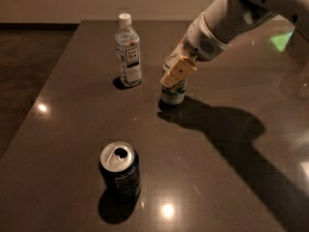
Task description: Pick 7up can
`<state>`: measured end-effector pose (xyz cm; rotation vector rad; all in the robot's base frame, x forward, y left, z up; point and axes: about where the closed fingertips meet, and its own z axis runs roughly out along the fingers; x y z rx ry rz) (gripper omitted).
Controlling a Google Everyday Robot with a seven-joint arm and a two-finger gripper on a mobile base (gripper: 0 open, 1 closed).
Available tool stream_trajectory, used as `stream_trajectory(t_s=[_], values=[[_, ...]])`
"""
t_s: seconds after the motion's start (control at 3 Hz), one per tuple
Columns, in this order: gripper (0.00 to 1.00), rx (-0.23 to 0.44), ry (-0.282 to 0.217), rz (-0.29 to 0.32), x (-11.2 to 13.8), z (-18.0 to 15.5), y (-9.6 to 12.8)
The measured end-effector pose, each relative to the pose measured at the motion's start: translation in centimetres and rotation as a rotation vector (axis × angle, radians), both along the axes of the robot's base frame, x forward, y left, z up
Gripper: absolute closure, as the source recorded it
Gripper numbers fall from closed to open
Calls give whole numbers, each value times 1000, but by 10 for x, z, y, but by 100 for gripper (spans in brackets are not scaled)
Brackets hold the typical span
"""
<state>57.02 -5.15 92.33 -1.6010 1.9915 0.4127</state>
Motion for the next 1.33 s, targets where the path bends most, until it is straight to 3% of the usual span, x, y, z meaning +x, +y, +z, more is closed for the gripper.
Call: stream_trajectory(t_s=[0.33,0.67,1.0,1.33], values=[[93,14,-13,33,-12,28,4],[100,27,-35,75,-25,60,7],[100,21,-69,140,-41,92,12],[100,21,-69,140,-41,92,12]])
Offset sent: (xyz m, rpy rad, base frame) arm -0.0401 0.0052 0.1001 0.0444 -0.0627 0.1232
